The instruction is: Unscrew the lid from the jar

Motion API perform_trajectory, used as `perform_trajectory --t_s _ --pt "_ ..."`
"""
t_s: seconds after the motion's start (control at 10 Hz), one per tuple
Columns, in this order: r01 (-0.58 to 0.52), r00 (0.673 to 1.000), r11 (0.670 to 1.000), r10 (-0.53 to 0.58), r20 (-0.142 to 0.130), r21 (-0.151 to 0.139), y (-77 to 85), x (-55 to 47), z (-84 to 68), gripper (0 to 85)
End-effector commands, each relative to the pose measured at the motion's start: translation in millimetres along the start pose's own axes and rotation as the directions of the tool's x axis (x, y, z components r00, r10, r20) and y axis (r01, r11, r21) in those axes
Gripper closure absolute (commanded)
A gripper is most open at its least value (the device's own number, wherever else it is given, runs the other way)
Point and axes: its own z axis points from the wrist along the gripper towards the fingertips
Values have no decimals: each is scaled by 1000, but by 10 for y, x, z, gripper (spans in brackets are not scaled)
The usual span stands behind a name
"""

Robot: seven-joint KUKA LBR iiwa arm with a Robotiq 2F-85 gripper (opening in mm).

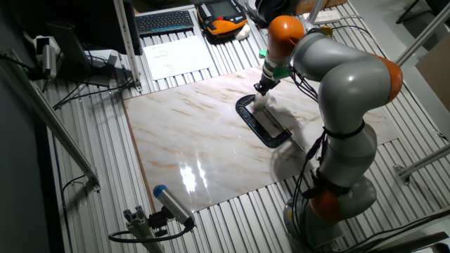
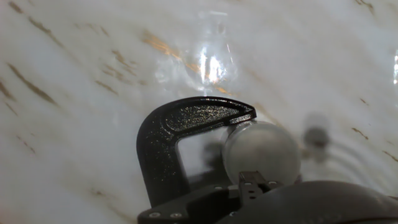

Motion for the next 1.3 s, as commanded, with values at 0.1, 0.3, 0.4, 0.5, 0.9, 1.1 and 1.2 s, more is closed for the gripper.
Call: perform_trajectory --t_s 0.1,0.3,0.4,0.5,0.9,1.1,1.2 --pt "5 1000 1000 -5 3 7 0 0 -2 850" --pt "2 998 1000 -3 59 14 0 0 -2 850" --pt "5 995 1000 -8 104 30 0 0 -2 850" --pt "13 993 999 -19 112 53 0 0 -2 850" --pt "8 998 1000 -9 60 19 0 0 -2 850" --pt "6 998 1000 -7 54 15 -18 -8 13 850" --pt "2 998 1000 -3 59 10 -24 -32 32 850"
